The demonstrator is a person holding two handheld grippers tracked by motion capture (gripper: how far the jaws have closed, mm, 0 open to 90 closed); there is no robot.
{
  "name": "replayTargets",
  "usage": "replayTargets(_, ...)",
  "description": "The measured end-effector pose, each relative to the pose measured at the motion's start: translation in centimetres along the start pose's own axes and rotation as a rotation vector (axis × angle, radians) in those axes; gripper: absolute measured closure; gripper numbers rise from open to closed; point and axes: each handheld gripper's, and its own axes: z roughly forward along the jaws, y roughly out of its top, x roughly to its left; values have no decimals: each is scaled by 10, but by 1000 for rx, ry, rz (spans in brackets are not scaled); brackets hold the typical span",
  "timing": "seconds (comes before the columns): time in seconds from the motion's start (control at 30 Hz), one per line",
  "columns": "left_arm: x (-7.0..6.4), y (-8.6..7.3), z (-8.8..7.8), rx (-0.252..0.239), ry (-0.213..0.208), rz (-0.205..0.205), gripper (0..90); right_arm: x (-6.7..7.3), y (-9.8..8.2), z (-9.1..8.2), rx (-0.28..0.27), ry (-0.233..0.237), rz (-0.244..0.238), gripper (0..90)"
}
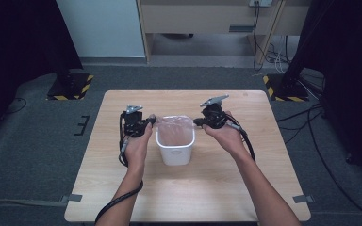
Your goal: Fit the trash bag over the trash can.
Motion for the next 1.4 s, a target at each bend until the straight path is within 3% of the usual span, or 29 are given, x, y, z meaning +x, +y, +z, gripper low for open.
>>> replayTargets(0.27, 4, -6, 3, 9, 3, -15, 869, -1, -5, 7, 32, -2, 2, 900)
replayTargets(0.37, 8, -10, 2, -7, -7, -6, 867, -4, -9, 8, 31, 1, 10, 900)
replayTargets(0.43, 10, -13, 0, -12, -14, -32, 864, -5, -12, 8, 30, 6, 17, 900)
replayTargets(0.73, 11, -21, 0, -8, -23, -37, 865, -5, -21, 10, 21, 21, 44, 900)
replayTargets(1.4, 11, -32, 1, -4, -35, -48, 859, -5, -33, 16, 14, 39, 50, 900)
